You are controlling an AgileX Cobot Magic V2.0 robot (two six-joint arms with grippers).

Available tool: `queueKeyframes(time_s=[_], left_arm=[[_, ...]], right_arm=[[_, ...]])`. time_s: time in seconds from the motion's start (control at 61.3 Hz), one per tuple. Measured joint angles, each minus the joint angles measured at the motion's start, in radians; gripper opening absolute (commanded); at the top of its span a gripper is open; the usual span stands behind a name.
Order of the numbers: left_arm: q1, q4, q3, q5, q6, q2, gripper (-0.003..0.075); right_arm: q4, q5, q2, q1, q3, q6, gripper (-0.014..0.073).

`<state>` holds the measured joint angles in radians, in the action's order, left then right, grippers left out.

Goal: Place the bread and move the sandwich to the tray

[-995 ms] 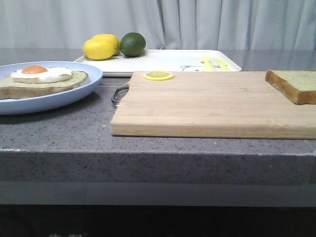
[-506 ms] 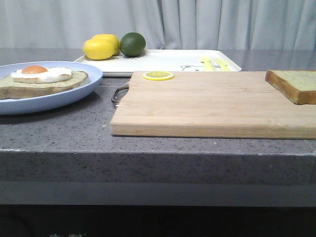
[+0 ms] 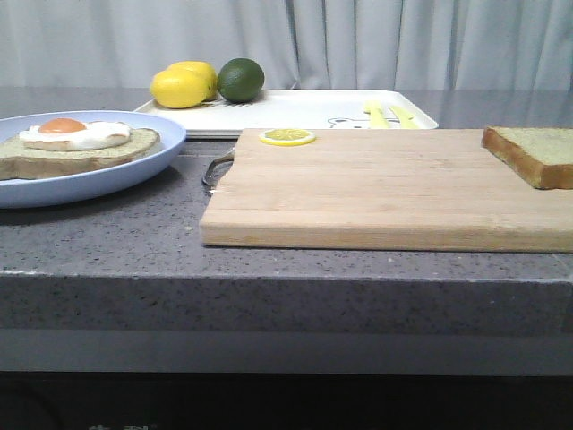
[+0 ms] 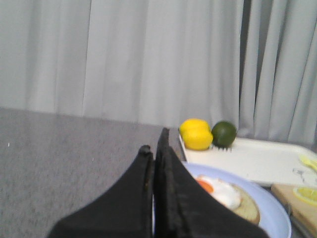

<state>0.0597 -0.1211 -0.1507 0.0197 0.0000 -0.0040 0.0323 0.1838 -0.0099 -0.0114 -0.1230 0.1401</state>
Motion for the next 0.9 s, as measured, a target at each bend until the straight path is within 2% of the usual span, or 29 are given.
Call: queueKeyframes(time_s=[0.131,0.245,0.375,0.522,0.669,0.897], left_arm=[[0.000,0.000,-0.142,0.066,0.000,0.009,-0.0020],[0.000,0.000,-0.297,0.187,0.000,0.076,-0.0020],[0.000,0.000,-0.458,0.333,0.000,0.178,-0.0020],[0.000,0.000,-0.605,0.472,0.000,0.306,-0.0020],[0.000,0.000,-0.638,0.512,0.000,0.398,-0.0020],[0.000,0.000,-0.634,0.528,0.000,0.486,-0.0020]], right_arm=[[0.000,0.088,0.000,0.000,-0.134,0.000,-0.0066],[0.000,0.155,0.028,0.000,-0.267,0.000,-0.0066],[0.000,0.252,0.140,0.000,-0.407,0.000,-0.0066],[0.000,0.427,0.317,0.000,-0.563,0.000,-0.0066],[0.000,0.556,0.483,0.000,-0.632,0.000,-0.0066],[0.000,0.587,0.670,0.000,-0.632,0.000,-0.0066]])
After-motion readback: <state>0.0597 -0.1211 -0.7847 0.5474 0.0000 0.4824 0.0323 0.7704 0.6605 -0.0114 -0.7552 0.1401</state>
